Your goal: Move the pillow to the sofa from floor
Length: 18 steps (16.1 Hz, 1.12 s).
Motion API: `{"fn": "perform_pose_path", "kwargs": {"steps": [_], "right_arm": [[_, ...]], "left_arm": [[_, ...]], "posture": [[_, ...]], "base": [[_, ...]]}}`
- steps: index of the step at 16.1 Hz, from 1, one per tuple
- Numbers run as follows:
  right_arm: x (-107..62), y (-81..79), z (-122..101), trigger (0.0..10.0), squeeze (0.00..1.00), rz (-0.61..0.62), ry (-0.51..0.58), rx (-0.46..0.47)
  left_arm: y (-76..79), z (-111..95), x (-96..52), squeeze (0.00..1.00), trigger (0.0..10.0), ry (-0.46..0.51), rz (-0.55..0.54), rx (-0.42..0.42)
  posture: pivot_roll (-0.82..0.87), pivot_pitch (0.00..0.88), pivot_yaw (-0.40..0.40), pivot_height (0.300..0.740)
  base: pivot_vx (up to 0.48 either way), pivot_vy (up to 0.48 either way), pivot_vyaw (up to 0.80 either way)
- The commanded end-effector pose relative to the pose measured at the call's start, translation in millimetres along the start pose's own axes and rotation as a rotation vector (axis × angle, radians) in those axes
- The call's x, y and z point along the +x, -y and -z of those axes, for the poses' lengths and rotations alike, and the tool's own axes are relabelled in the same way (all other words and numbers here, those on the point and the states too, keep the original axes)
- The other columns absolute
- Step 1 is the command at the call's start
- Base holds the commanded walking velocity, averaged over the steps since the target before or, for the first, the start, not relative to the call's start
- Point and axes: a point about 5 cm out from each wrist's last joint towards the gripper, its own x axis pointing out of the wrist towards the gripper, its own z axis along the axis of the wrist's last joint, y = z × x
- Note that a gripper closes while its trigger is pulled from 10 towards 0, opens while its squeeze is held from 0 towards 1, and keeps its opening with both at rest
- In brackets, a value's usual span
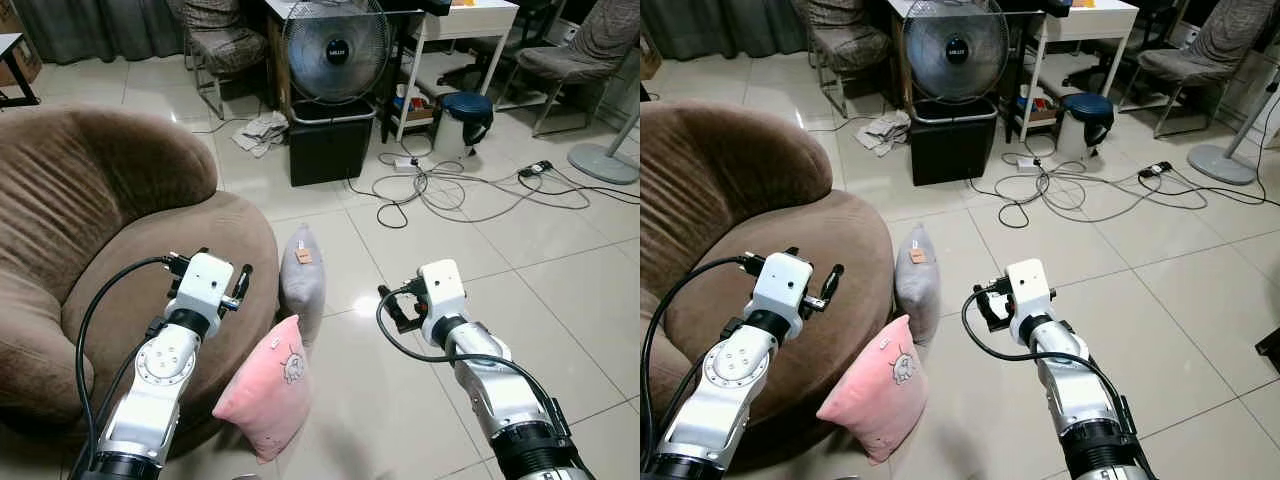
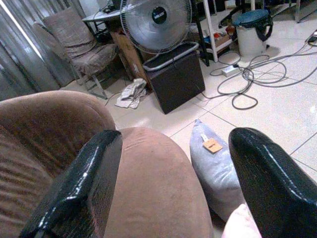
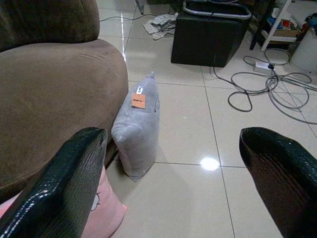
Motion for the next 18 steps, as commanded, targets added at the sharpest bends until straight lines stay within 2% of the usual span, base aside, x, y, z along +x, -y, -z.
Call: {"fn": "perform_pose_path", "kwargs": {"steps": [1,18], "right_arm": [[0.5,2.4,-3.5,10.0,0.00,0.006,0.014,-0.001],[1.3,1.8,-4.0,10.0,0.00,0.002,0.016,0.000]], "left_arm": [[-0.9,3.6,-0.6,0.00,10.0,-0.015,-0.011,-0.011],[-0.8,2.8,0.5,0.00,10.0,-0.014,-0.007,-0.001]], "posture": [[0.10,0.000,-0.023,0.740],[0.10,0.000,-0.021,0.740]], "base": [[0.000,0.000,0.00],[0.000,0.000,0.00]]}}
